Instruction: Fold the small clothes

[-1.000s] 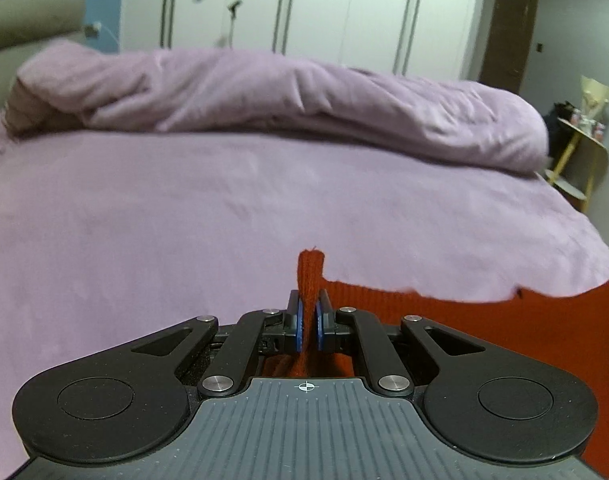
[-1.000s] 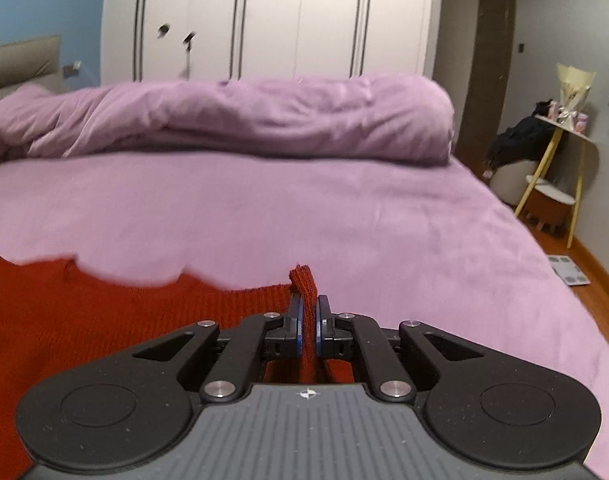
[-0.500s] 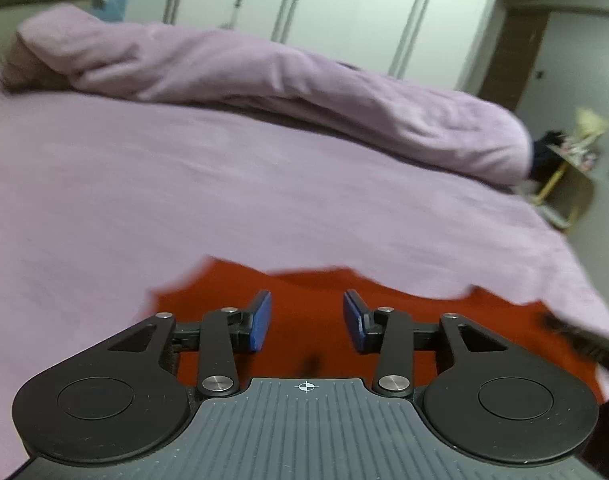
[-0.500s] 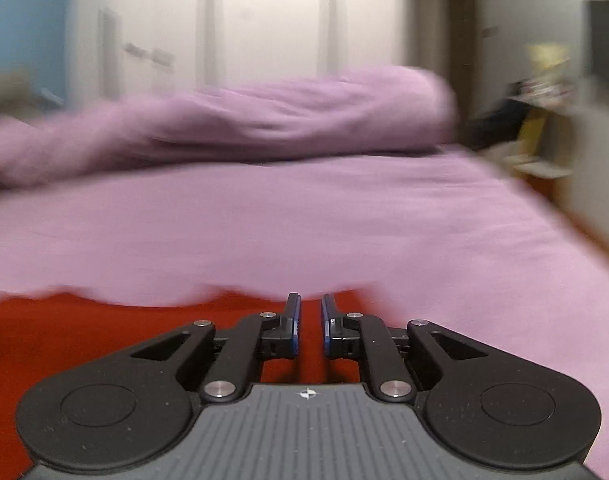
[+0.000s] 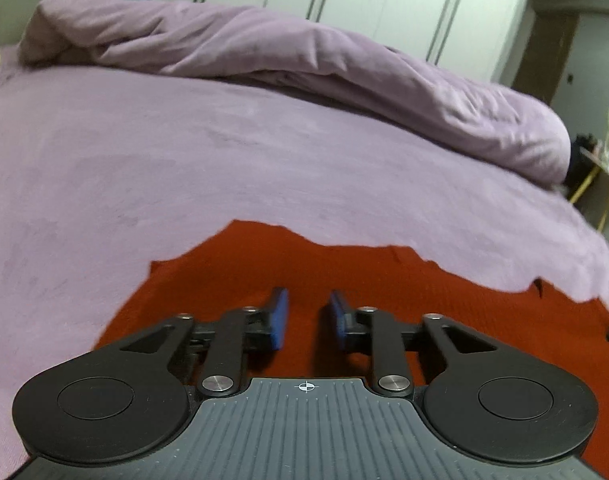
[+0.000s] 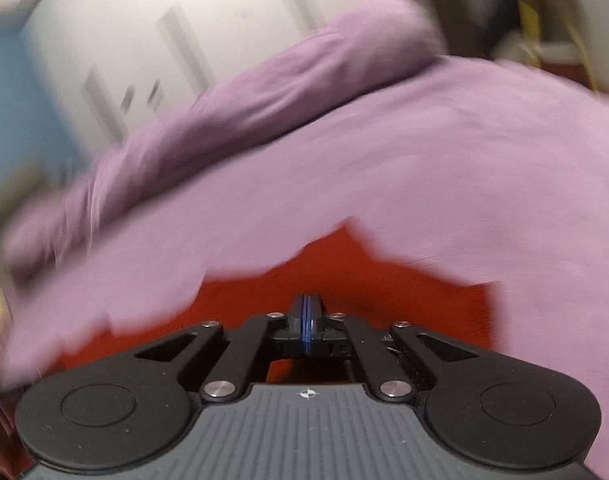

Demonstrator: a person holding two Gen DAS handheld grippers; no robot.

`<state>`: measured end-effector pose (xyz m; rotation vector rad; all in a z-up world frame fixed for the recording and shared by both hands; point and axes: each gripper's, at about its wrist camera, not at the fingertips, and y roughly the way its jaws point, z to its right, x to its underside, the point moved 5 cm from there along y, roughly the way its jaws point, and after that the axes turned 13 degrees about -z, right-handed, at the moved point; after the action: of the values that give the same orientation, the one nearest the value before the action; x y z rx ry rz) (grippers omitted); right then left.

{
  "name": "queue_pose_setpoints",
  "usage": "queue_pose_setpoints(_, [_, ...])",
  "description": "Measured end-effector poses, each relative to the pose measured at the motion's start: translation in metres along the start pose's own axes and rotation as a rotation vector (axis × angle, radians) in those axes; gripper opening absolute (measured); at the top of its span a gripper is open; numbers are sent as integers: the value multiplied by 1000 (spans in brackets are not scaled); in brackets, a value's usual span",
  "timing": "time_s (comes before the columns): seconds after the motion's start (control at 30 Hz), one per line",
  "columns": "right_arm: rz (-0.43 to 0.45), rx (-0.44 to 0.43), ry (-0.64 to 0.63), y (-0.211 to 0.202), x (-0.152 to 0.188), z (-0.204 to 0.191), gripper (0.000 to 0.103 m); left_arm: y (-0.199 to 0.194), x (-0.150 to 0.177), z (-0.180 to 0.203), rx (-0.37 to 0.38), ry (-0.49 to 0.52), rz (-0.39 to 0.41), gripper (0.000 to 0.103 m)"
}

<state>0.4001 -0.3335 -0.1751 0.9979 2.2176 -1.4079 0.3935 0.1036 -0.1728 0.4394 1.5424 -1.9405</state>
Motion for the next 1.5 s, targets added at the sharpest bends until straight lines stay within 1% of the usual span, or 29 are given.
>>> queue_pose_setpoints(0.03, [31,45,20,-6,-3,8,0,-1,0,-3,16,-11,-3,21])
queue_pose_setpoints(0.07, [46,53,29,-8,-4,12,0,-2,0,-4,25,-16,-9,21])
queue_pose_setpoints(0.13, [35,60,44,-8,2,13,0,-8,1,-4,31,-5,-30,24])
queue_pose_setpoints(0.17, [39,84,15,-8,4,7,0,-12,0,-4,35,2,-40,27])
queue_pose_setpoints(0.2, [35,112,-18,-9,3,3,0,-19,1,-5,43,8,-48,39])
queue_pose_setpoints(0.23, [25,134,-57,-10,5,-7,2,-25,2,-8,42,13,-52,56])
queue_pose_setpoints(0.27, [15,142,-92,-11,6,-14,2,-32,4,-12,16,17,-57,63])
queue_pose_setpoints(0.3, [4,155,-127,-14,10,-23,3,-38,8,-17,-17,21,-62,66])
queue_pose_setpoints(0.33, [-2,160,-166,-19,17,-31,3,-44,12,-23,-37,28,-68,66])
queue_pose_setpoints(0.4, [-13,150,-204,-34,28,-32,5,-53,22,-39,-53,38,-109,65])
queue_pose_setpoints(0.47, [-33,167,-229,-51,45,-30,5,-63,34,-53,-76,46,-146,65])
queue_pose_setpoints(0.53, [-27,247,-267,-65,55,-21,5,-77,48,-63,-101,70,-171,66])
queue_pose_setpoints(0.6, [3,366,-296,-87,66,-12,6,-98,61,-70,-78,79,-165,66])
queue_pose_setpoints(0.63, [-1,420,-295,-96,71,-5,7,-107,66,-72,-75,71,-166,66])
queue_pose_setpoints(0.7, [-34,463,-264,-108,78,7,7,-123,76,-76,-44,35,-180,63])
queue_pose_setpoints(0.73, [-45,449,-233,-115,81,10,7,-129,82,-77,1,-1,-198,63])
queue_pose_setpoints(0.8, [-45,386,-210,-124,83,8,7,-138,94,-75,92,-56,-237,62])
queue_pose_setpoints(0.87, [-31,346,-220,-129,85,-3,7,-138,102,-68,149,-68,-269,62])
queue_pose_setpoints(0.97, [-57,248,-249,-123,92,-27,7,-127,102,-63,174,-103,-283,61])
queue_pose_setpoints(1.03, [-77,203,-273,-115,96,-41,7,-117,98,-64,204,-176,-290,60])
queue_pose_setpoints(1.1, [-89,194,-277,-106,96,-49,7,-109,94,-70,229,-257,-284,59])
queue_pose_setpoints(1.17, [-109,227,-268,-97,95,-44,6,-104,89,-76,256,-329,-274,58])
queue_pose_setpoints(1.2, [-113,243,-259,-97,95,-38,3,-104,88,-81,263,-353,-270,55])
queue_pose_setpoints(1.3, [-87,267,-247,-103,92,-25,0,-98,88,-93,299,-433,-273,51])
queue_pose_setpoints(1.33, [-72,295,-252,-106,90,-21,0,-97,88,-97,313,-457,-271,50])
queue_pose_setpoints(1.4, [-55,398,-259,-111,92,-13,0,-94,88,-103,336,-498,-268,49])
queue_pose_setpoints(1.43, [-55,440,-256,-113,92,-9,3,-93,88,-105,348,-520,-264,49])
queue_pose_setpoints(1.47, [-63,453,-237,-115,91,-4,4,-93,88,-109,356,-536,-257,49])
queue_pose_setpoints(1.5, [-66,433,-215,-117,90,-2,4,-90,85,-110,361,-554,-249,48])
